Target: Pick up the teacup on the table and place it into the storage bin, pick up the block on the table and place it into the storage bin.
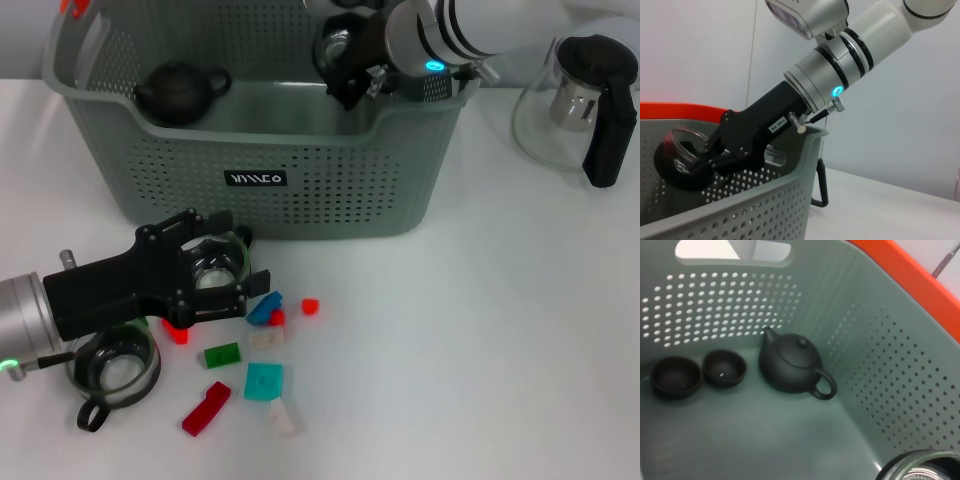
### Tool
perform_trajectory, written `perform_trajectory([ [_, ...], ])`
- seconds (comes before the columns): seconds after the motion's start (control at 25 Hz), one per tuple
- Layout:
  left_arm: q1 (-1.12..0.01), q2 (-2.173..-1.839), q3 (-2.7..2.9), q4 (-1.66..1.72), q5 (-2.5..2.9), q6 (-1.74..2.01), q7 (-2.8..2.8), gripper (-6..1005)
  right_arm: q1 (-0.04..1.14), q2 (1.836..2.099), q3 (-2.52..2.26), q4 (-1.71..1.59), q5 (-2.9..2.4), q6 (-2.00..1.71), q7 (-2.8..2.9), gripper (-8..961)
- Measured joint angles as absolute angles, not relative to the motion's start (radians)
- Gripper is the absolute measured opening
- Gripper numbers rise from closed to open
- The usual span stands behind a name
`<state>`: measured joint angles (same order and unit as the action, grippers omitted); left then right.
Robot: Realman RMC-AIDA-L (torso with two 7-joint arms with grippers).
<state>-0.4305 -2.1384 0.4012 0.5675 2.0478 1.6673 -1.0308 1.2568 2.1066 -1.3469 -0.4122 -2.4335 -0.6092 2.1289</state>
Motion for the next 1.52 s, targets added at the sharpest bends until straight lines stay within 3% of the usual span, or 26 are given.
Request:
perform_trajectory([
  [0.76, -0.427, -2.139, 0.399, 0.566, 2.048, 1.668, -1.031, 935, 1.279, 2.098, -1.345, -0.425, -2.442, -0.705, 2.162, 150],
  [0.88, -0.426, -2.14, 0.399, 0.566, 2.048, 1.668, -1.031, 935, 1.279, 2.098, -1.345, -0.439, -2.442, -0.706, 2.164, 379],
  [1.12, -0.425, -2.14, 0.396, 0.566, 2.044, 1.667, -1.031, 935, 1.206, 2.084, -1.327, -0.679, -2.442, -0.835, 2.216, 593],
  [1.28, -0.422, -2.14, 0.395, 0.566, 2.038, 1.667, -1.031, 934, 1.133, 2.08, -1.272, -0.93, -2.441, -1.021, 2.245, 593],
  [1.52, -0.421, -2.136, 0.383, 0.566, 2.039, 1.638, -1.031, 934, 1.011, 2.097, -1.23, -1.286, -2.398, -1.341, 2.262, 594],
])
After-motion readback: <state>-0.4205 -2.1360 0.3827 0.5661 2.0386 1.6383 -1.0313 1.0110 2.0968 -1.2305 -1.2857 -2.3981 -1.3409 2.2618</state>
